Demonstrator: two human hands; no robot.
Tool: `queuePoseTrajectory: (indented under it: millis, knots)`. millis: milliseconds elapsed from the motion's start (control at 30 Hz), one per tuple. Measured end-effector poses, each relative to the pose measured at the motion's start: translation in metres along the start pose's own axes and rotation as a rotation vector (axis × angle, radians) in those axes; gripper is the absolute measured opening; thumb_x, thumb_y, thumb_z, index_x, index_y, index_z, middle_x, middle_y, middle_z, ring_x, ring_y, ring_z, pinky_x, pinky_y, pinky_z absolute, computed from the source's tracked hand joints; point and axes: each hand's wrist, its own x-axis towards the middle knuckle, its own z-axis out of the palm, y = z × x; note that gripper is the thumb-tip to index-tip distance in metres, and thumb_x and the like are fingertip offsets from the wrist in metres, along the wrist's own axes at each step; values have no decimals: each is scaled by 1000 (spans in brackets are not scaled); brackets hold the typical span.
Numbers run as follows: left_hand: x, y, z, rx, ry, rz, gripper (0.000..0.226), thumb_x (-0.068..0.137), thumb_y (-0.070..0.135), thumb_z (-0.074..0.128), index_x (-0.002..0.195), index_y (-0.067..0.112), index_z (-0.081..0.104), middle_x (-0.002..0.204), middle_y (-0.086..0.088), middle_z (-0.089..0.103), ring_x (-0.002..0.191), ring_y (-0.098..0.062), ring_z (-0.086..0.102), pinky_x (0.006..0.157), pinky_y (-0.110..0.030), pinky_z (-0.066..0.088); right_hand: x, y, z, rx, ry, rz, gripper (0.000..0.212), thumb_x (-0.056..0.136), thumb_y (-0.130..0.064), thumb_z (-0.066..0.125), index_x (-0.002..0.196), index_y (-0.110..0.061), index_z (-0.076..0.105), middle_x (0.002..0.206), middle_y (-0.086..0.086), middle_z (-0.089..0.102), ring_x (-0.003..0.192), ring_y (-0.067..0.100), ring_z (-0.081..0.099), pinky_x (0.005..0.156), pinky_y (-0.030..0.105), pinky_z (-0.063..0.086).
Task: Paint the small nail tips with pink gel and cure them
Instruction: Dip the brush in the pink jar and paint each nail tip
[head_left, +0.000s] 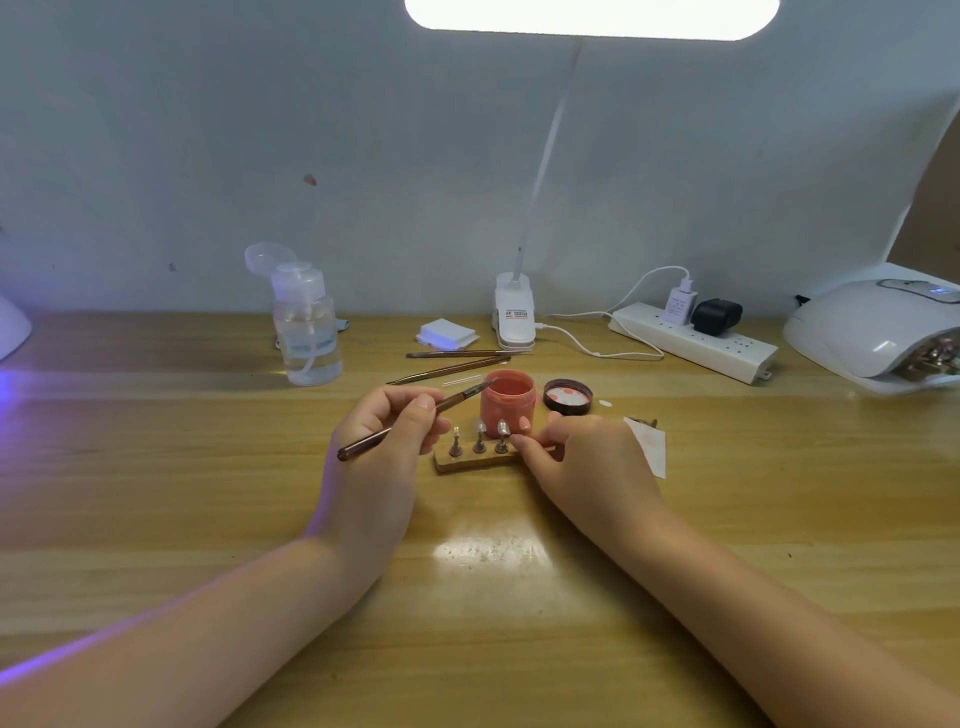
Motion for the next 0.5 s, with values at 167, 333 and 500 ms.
queuePoseTrajectory:
  millis: [167,333,500]
  knots:
    - [7,-3,0,-118,36,-80,22,97,10,53,88,17,71,73,2,70,77,-10,65,73,-26,48,-2,-1,1,-76,-2,1,28,93,-37,54,87,-17,73,76,1,69,73,17,61,66,35,51]
    - [11,-4,-2,-221,31,-90,26,97,7,50,84,16,71,70,-1,69,73,-11,63,69,-26,47,1,1,1,-79,-24,21,31,93,-38,54,84,-15,72,76,2,68,73,18,60,66,36,51]
    - [11,-6,-3,-248,6,-87,28,97,6,50,82,17,72,70,-2,69,71,-10,64,66,-23,49,-1,1,-1,-115,-20,5,32,94,-41,52,85,-17,71,76,1,68,73,17,60,66,36,51]
